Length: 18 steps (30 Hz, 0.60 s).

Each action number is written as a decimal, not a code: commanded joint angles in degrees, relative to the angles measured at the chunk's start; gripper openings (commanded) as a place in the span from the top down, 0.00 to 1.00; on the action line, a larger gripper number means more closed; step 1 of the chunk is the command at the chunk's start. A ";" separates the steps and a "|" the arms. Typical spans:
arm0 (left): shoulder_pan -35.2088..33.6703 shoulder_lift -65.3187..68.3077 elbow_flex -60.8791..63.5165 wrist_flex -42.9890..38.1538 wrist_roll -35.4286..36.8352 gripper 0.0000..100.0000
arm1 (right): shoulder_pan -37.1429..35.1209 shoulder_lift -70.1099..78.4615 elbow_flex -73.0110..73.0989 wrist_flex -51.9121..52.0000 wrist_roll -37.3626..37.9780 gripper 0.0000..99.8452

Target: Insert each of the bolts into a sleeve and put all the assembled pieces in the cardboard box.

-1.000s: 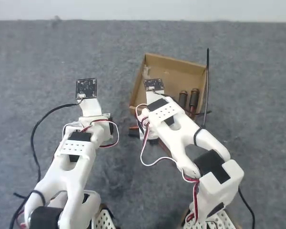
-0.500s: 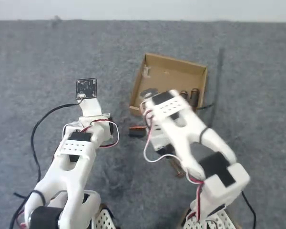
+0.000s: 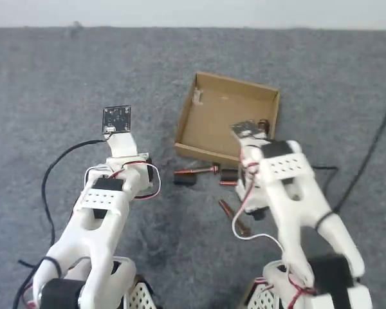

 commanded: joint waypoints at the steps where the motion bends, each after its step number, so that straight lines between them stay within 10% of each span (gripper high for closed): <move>1: -0.26 0.09 -2.59 -0.97 -0.62 0.99 | 6.11 -5.49 1.58 -0.66 4.57 0.99; 11: 1.49 -0.09 -2.95 3.08 -5.27 0.99 | 19.82 -7.60 10.02 -10.15 6.68 0.99; 18: 4.48 -0.09 -7.78 15.47 -22.68 0.99 | 30.29 -7.08 13.80 -17.98 6.68 0.99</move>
